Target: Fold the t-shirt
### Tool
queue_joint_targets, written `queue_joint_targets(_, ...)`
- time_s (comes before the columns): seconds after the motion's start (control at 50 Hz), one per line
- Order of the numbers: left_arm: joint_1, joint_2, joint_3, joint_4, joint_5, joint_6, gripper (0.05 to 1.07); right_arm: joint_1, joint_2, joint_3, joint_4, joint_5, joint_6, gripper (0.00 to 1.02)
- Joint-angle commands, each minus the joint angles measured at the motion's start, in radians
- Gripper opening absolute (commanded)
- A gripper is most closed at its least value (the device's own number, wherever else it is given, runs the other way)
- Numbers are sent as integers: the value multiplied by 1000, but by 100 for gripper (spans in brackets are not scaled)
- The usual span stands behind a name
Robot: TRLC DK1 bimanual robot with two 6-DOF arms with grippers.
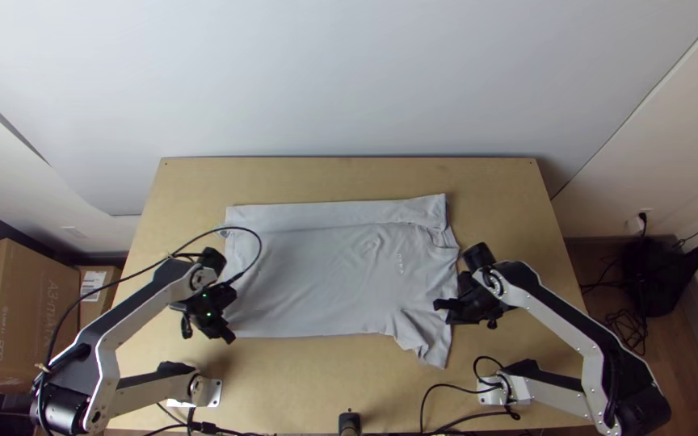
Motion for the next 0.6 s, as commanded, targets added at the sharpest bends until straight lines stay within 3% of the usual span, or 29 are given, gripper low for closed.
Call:
queue_joint_targets(0.0, 95, -41, -31, -16, -4, 106, 8, -97, 4, 24, -44, 11, -90, 3)
queue_joint_targets(0.12, 152, -79, -31, -35, -4, 152, 8, -168, 38, 42, -61, 120, -150, 3)
queue_joint_targets(0.26, 144, -116, -11, -36, 2, 140, 8, -140, 27, 96, -135, 119, -144, 3)
queue_joint_targets(0.36, 100, -128, 35, -27, 31, 83, 8, -89, 9, 139, -138, 115, -104, 3)
queue_joint_targets(0.58, 98, -114, 136, 45, 74, 80, 8, -88, 42, 232, -136, 115, -98, 3)
